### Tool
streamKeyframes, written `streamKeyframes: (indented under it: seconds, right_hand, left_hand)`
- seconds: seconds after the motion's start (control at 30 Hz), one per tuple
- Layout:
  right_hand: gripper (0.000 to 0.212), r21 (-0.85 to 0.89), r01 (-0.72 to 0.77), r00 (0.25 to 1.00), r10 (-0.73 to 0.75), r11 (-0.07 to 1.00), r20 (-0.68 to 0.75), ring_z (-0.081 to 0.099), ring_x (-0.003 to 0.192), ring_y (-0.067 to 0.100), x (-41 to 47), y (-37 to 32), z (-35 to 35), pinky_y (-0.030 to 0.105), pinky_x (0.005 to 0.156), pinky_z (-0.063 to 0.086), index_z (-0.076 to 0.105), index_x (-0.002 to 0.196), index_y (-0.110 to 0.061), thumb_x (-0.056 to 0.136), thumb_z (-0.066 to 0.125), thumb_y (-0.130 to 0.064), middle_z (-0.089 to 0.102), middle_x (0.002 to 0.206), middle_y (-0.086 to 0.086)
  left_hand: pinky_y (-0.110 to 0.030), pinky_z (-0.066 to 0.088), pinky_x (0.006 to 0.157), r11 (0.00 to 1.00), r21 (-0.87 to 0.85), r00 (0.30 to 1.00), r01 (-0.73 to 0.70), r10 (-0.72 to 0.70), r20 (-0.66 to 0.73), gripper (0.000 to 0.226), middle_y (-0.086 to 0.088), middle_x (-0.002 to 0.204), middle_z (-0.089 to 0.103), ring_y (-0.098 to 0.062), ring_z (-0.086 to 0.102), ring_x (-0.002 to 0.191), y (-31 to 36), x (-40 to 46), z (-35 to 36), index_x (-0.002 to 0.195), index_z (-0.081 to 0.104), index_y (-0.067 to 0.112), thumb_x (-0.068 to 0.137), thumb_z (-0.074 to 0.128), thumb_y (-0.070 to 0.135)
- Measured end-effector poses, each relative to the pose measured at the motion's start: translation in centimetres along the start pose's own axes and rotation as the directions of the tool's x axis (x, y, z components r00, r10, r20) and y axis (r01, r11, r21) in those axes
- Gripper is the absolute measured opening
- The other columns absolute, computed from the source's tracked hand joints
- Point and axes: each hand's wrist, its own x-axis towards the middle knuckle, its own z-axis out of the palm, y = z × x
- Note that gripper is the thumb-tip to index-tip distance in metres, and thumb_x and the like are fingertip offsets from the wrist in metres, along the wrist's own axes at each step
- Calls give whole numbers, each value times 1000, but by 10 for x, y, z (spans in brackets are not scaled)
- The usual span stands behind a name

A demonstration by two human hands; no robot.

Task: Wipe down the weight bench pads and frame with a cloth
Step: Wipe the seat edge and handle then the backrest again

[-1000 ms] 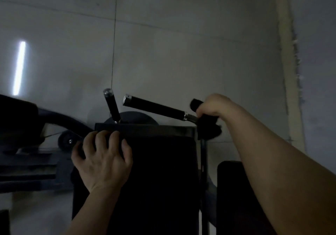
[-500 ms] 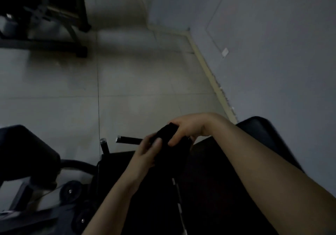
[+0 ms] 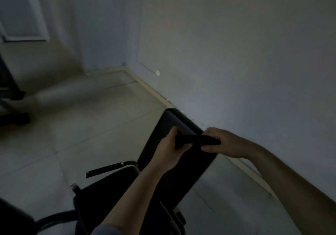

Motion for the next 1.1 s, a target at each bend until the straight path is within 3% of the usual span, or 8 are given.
streamKeyframes:
  seconds: [0.13,0.3,0.33,0.4,0.47,0.57,0.8,1.1]
  right_hand:
    - [16,76,-151,931,167,986,-324,59,77,17,-35,57,2,24,62,38,63,83,-15,91,57,-28,64,82,1]
    - [27,35,-289,698,236,957,-676,51,106,25,5,85,13,31,78,43,55,114,-17,89,56,-26,49,117,7]
    - [39,17,-289,703,224,957,-675,47,114,26,17,87,19,34,85,45,48,125,-19,88,56,-30,43,128,8]
    - [58,-85,-214,832,136,973,-538,40,126,27,40,91,38,41,99,43,31,141,-23,89,49,-41,31,143,8]
    - [66,-308,-166,928,42,937,-370,33,135,32,58,99,62,48,109,32,16,148,-23,90,27,-51,26,151,10]
    - [72,-408,-140,933,-17,902,-359,40,131,37,79,107,66,53,110,30,19,150,-18,88,12,-54,35,148,16]
    - [62,-314,43,975,-109,948,-195,15,142,35,159,86,42,46,117,16,-3,151,-18,99,20,-45,8,157,14]
    - [57,-144,158,960,-187,977,-210,13,144,30,257,51,24,43,118,15,12,150,-22,99,28,-42,9,158,10]
  left_hand:
    - [-18,47,71,993,-113,994,37,-25,107,24,9,90,58,-12,60,87,18,16,55,103,50,19,85,65,20]
    - [-33,51,83,973,-128,981,191,-194,-9,30,4,99,59,-16,59,96,5,47,87,113,52,17,86,64,15]
    - [-31,50,82,967,-114,971,226,-233,-57,30,5,99,58,-15,58,94,-2,55,88,114,52,18,86,63,15]
    - [-32,50,85,948,-102,941,301,-313,-132,30,5,103,59,-15,57,96,-20,69,87,113,53,22,85,63,18]
    - [-40,55,84,916,-139,903,376,-396,-168,26,5,102,62,-17,61,95,-41,79,87,106,54,27,83,64,19]
    - [-39,58,75,869,-259,851,422,-478,-217,23,1,102,64,-16,64,90,-60,90,92,100,56,29,83,64,15]
    - [-34,50,90,802,-477,732,359,-559,-389,16,0,108,62,-15,61,100,-81,120,79,108,55,22,92,56,22]
    - [-32,53,82,563,-727,636,394,-737,-226,39,-4,109,68,-18,65,97,-90,134,65,116,59,19,90,52,47]
